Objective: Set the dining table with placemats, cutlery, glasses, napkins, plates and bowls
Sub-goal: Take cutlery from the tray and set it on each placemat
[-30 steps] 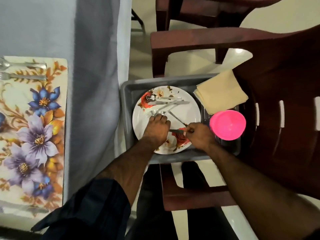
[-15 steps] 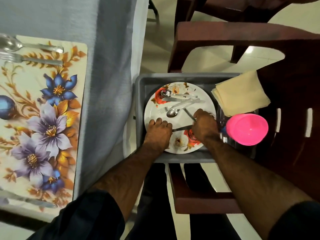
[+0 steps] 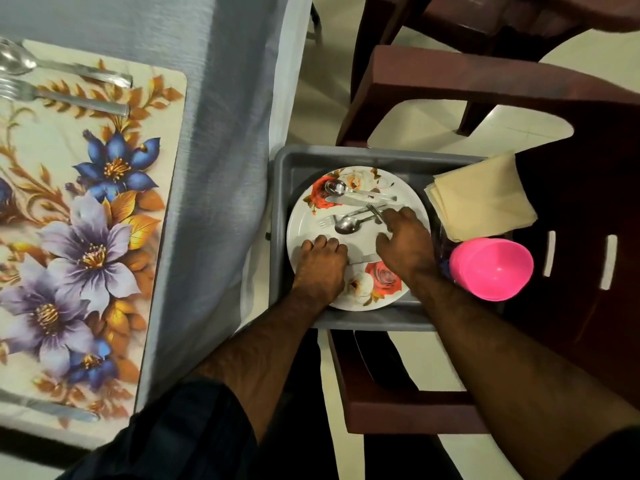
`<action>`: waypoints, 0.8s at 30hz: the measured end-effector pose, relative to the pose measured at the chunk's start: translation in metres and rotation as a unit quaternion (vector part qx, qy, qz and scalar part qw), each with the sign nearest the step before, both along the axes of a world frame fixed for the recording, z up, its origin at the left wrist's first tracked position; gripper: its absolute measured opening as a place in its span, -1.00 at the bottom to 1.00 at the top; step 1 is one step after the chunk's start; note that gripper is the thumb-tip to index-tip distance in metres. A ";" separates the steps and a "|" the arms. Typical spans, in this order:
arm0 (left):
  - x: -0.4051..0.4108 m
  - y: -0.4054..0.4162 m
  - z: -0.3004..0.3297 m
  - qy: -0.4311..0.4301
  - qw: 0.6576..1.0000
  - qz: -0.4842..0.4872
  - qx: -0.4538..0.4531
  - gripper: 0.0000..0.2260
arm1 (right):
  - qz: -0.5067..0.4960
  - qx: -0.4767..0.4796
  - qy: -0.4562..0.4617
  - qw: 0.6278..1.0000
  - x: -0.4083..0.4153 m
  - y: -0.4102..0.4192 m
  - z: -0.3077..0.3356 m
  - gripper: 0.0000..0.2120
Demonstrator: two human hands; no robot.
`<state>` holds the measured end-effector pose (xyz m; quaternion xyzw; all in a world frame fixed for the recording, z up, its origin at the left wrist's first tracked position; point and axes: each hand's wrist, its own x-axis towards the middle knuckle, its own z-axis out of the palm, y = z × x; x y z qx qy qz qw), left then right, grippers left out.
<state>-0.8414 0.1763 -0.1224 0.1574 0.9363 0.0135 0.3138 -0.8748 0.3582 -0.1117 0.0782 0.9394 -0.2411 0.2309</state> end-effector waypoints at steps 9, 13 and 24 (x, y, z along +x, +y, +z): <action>-0.002 -0.003 0.008 -0.054 0.998 -0.026 -0.018 -0.52 | 0.097 0.087 -0.092 0.987 -0.043 0.002 -0.011 -0.67; 0.006 -0.010 0.019 -0.071 0.995 0.052 0.043 -0.50 | 0.067 0.067 -0.061 0.994 -0.033 0.021 0.002 -0.72; 0.060 -0.013 0.183 -0.179 0.697 0.601 0.348 -0.73 | -0.313 -0.347 -0.208 0.859 0.046 0.008 0.146 -0.94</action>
